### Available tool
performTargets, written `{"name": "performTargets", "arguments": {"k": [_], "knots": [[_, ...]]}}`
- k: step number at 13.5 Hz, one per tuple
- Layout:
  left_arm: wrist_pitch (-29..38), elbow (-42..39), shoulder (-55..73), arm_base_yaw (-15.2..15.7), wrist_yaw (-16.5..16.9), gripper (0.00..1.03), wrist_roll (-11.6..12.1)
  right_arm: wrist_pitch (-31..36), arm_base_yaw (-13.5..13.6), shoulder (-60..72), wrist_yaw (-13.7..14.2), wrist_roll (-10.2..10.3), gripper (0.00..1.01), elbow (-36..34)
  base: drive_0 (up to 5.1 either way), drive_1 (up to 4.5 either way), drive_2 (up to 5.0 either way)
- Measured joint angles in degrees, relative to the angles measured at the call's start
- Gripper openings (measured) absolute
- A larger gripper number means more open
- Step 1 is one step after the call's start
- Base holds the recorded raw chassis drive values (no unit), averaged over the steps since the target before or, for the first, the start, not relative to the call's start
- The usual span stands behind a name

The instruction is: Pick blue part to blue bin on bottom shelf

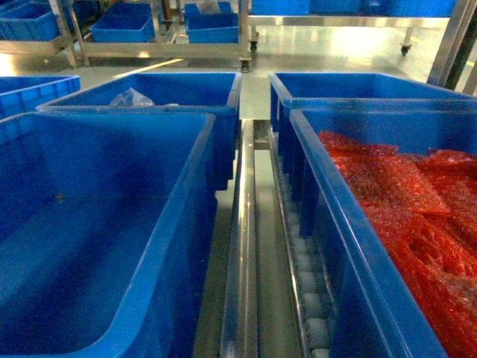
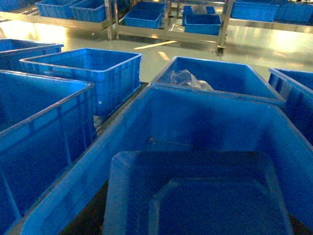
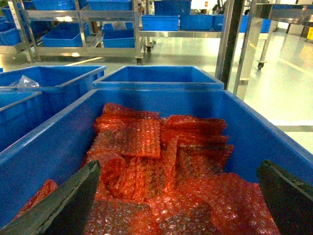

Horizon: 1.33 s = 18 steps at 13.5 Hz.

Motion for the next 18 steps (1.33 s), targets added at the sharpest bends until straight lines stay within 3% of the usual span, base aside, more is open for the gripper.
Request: {"name": "performTargets", "arguments": {"k": [16,17,18], "knots": [[0.0,0.0,0.0,0.0,0.0,0.43,0.0,0.0,0.0,0.0,0.0,0.0,0.98,0.0,0.0,0.0,0.0],[0.5,0.0,0.0,-0.2,-0.5,0.43,0.4,0.0,0.0,0.0,0.0,0.0,0.98,0.0,0.0,0.0,0.0],[2.2,-0.3,0.0,-2.0,-3.6,0.43,2.7,0.0,0.0,0.0,0.0,0.0,0.98,0.0,0.0,0.0,0.0]]}}
